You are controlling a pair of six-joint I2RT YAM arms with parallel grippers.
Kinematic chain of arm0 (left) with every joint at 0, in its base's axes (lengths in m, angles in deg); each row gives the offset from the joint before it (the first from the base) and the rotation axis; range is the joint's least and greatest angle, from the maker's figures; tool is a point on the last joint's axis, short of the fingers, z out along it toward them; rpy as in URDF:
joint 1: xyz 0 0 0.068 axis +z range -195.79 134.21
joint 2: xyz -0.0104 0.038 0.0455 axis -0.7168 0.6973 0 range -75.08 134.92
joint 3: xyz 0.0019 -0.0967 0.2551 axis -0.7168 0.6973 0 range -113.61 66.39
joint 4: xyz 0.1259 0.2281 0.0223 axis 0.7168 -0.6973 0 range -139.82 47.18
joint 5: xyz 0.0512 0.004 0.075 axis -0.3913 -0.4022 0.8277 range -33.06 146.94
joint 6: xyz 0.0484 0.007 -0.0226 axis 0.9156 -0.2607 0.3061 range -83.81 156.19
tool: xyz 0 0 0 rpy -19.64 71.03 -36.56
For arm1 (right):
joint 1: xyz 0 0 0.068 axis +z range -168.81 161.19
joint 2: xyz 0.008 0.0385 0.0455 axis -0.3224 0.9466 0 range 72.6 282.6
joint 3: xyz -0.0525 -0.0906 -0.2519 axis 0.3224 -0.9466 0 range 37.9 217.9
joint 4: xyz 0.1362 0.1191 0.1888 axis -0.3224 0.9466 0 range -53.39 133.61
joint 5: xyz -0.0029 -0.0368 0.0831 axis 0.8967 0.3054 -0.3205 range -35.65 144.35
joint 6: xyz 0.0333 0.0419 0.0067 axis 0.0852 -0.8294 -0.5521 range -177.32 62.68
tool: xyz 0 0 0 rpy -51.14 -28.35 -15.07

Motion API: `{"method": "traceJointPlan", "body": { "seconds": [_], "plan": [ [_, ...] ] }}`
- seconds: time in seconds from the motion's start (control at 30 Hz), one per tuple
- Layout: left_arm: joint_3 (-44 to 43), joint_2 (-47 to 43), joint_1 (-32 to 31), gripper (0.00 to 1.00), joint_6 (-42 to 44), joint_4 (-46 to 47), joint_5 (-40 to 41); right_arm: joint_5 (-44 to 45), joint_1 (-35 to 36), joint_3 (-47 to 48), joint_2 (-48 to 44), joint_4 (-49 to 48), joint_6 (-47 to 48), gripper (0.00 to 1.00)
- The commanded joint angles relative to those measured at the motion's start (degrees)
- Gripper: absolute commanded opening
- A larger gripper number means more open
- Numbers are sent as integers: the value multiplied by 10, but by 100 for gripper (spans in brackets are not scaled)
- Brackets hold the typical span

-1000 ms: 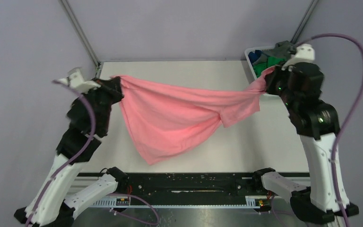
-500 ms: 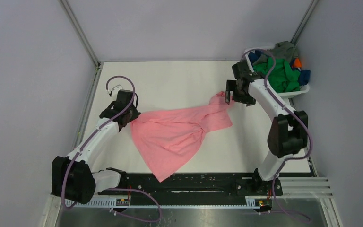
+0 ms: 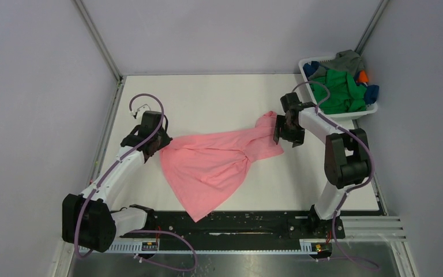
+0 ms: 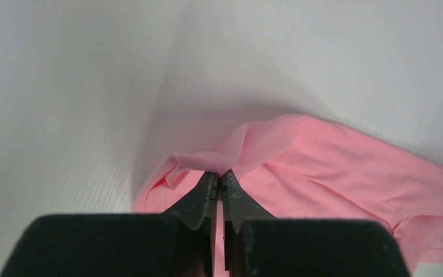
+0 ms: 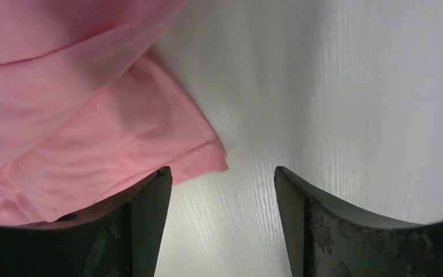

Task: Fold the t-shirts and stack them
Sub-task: Flatten out the tshirt

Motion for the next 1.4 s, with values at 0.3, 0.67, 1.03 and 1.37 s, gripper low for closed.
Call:
{"method": "traceJointPlan", "body": {
  "seconds": [0.3,0.67,1.03,1.37],
  "plan": [
    [15,-17,3,0,-14,20,-24,-4,40,24,68,14,-46,68],
    [16,-52,4,0,-10,-11,12,-59,59,31,110,-17,-81,68],
    [9,-54,5,0,-16,-32,27,-42,76,-39,88,-72,-108,7],
    [-36,-134,5,0,-15,-13,25,54,77,-3,-123,-25,-62,0]
  ]
}}
